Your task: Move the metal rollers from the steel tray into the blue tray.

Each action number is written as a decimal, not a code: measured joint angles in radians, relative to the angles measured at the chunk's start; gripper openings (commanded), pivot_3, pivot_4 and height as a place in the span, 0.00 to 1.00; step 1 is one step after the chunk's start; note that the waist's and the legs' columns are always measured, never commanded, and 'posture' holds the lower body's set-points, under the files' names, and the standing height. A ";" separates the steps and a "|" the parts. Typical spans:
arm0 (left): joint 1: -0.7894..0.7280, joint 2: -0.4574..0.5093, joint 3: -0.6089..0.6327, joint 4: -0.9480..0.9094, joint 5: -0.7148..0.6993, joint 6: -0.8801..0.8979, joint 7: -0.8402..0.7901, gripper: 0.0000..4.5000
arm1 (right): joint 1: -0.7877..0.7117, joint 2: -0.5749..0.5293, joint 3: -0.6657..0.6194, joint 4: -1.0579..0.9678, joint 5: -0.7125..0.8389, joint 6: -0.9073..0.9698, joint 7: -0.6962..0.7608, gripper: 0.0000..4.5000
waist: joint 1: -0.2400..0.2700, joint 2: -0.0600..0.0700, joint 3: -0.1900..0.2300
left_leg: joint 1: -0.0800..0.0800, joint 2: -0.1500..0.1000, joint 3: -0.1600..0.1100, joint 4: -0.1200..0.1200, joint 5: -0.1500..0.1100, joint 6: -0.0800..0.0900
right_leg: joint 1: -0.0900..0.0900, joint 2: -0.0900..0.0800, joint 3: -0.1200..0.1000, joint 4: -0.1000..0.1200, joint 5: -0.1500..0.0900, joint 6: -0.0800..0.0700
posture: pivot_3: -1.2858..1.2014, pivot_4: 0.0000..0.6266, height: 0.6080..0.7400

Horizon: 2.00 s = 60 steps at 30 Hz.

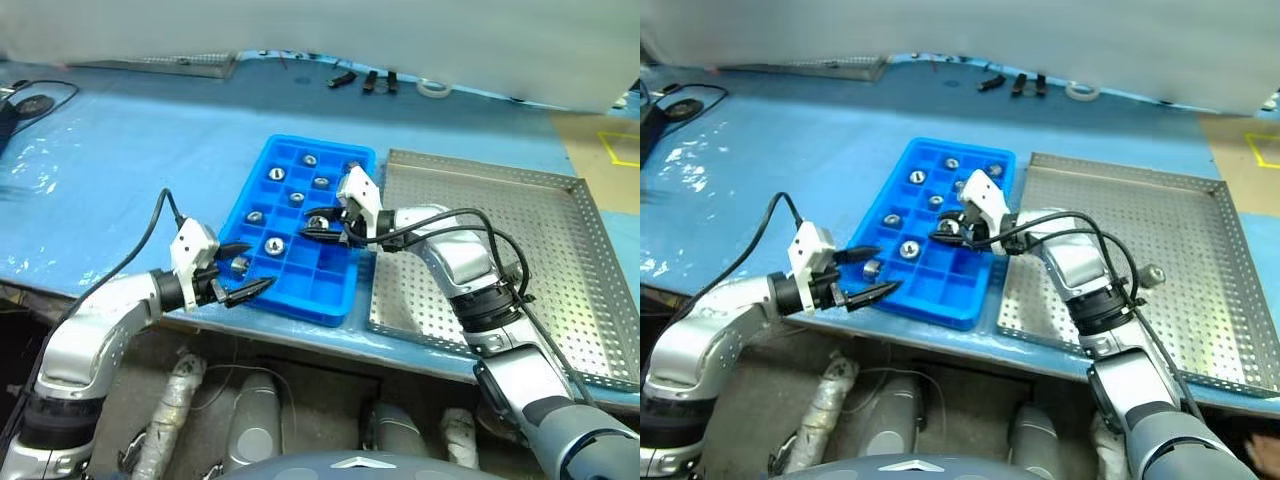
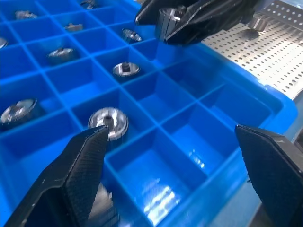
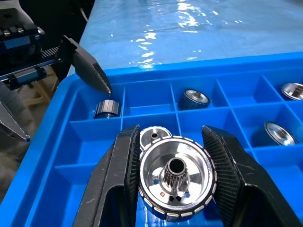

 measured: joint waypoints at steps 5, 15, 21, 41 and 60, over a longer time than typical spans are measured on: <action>0.007 -0.003 0.005 -0.052 -0.023 0.017 0.048 1.00 | -0.039 0.052 0.015 0.114 -0.052 -0.067 -0.034 0.37 | 0.024 0.000 0.000 | 0.000 0.000 -0.001 0.000 0.001 -0.001 | -0.001 0.000 0.000 0.003 0.000 -0.001 | 0.70 0.24 1.00; -0.014 0.000 -0.008 -0.047 -0.037 0.024 0.060 1.00 | 0.037 -0.033 0.034 -0.016 0.004 0.079 0.118 0.37 | 0.038 0.000 0.000 | 0.000 0.000 -0.001 0.000 0.002 -0.003 | -0.002 0.001 0.001 0.003 0.000 0.000 | 0.68 0.24 1.00; -0.028 0.016 -0.015 -0.041 -0.039 0.028 0.054 1.00 | 0.039 -0.019 0.038 -0.047 0.047 0.166 0.137 0.37 | 0.033 0.000 0.000 | 0.001 0.002 -0.001 0.000 0.003 -0.005 | -0.003 0.003 0.003 0.007 0.000 -0.001 | 0.68 0.24 1.00; -0.033 0.067 -0.012 -0.020 -0.076 0.045 0.023 1.00 | 0.064 0.021 0.056 -0.049 0.085 0.231 0.078 0.89 | 0.036 0.000 0.000 | 0.001 0.002 -0.002 0.000 0.005 -0.009 | -0.004 0.003 0.003 0.008 0.000 -0.002 | 0.66 0.24 1.00; -0.468 -0.098 -0.260 0.409 0.038 -0.114 -0.159 1.00 | 0.163 -0.122 -0.221 -0.227 0.083 0.210 -0.176 0.89 | -0.035 -0.002 -0.001 | 0.001 0.000 -0.001 0.004 0.007 -0.011 | -0.002 0.003 0.007 0.009 0.003 0.002 | 0.46 0.24 1.00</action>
